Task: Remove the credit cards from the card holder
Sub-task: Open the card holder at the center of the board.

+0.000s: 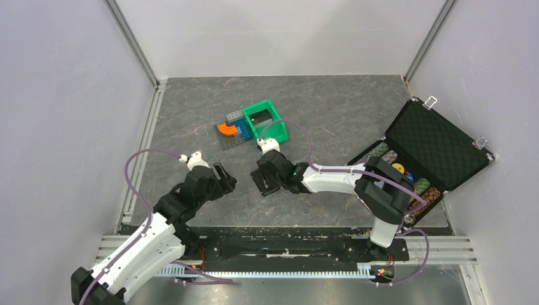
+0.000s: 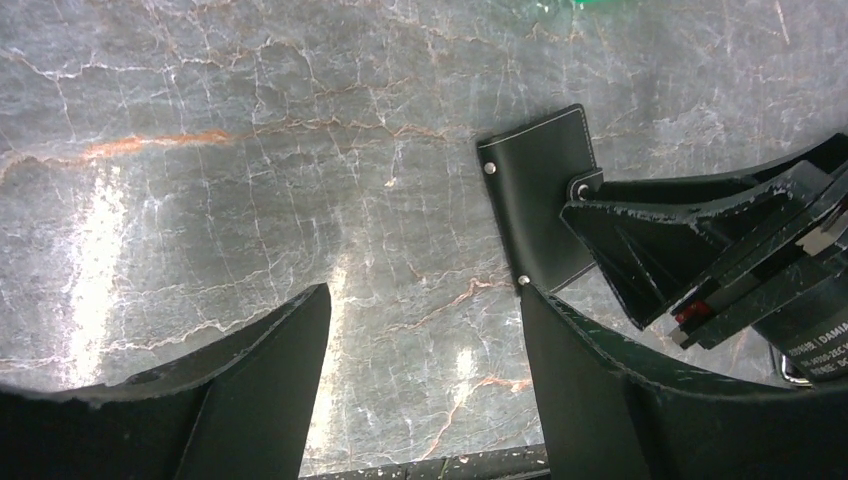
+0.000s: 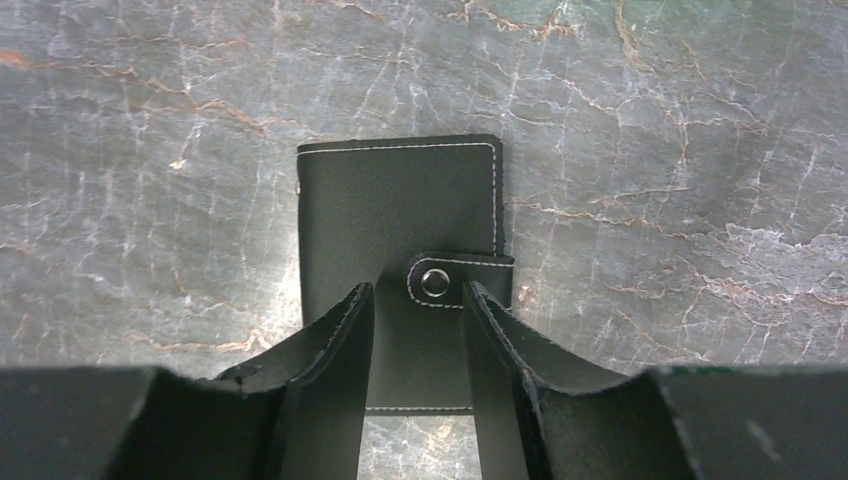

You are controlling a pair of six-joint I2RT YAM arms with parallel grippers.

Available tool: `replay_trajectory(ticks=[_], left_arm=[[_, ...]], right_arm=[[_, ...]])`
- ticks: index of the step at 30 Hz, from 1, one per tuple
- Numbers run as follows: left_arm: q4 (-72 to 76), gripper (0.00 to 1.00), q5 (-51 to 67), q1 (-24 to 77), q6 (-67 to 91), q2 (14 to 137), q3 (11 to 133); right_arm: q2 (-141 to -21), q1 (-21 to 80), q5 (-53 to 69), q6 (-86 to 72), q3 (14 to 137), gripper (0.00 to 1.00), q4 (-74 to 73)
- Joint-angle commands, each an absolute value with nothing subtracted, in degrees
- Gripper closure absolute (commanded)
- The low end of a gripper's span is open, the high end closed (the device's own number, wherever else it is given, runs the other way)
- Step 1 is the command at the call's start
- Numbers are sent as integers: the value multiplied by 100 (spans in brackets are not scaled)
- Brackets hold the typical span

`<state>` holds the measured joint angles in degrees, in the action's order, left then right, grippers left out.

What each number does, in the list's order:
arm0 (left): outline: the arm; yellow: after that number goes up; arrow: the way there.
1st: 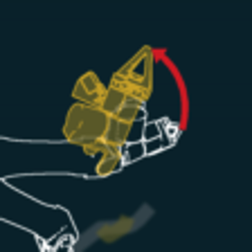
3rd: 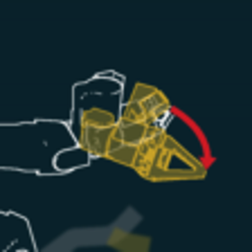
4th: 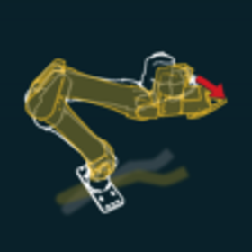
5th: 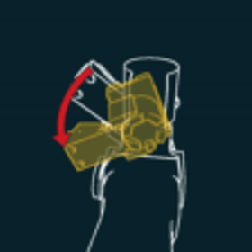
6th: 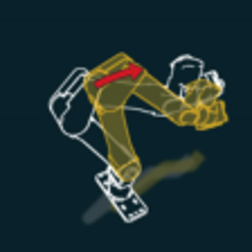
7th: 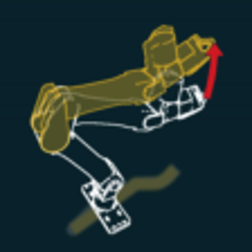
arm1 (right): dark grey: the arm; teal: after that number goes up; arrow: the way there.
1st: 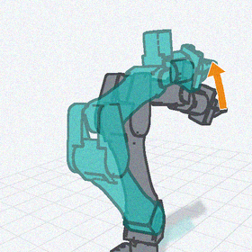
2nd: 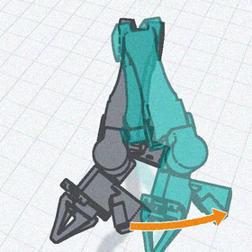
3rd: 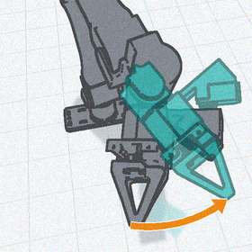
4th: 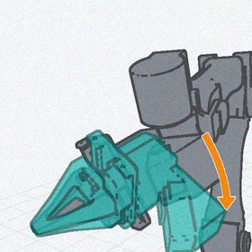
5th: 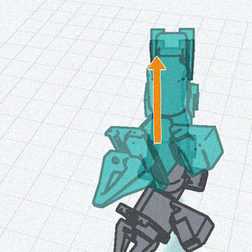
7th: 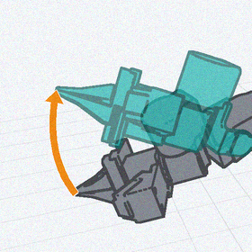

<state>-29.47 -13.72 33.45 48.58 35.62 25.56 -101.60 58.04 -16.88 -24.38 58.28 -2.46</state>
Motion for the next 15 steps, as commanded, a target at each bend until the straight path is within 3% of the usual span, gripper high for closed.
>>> replay_trajectory(ticks=[1, 5, 13, 15], left_arm=[[-2751, 23, -1244, 3331, 5124, 3559, 2452], [-2740, 23, -1209, 3332, 5120, 3560, 2451], [-2521, 22, -814, 3331, 5172, 3975, 2554], [-2400, 22, -624, 3331, 5209, 4208, 2592]], right_arm=[[-10367, 5841, -2115, -2388, 6093, 61, -142], [-10570, 5845, -2178, -2326, 6089, 63, -138], [-10327, 5845, -2221, -2443, 5718, 99, -102], [-10213, 5845, -2162, -2512, 5626, 100, -97]])
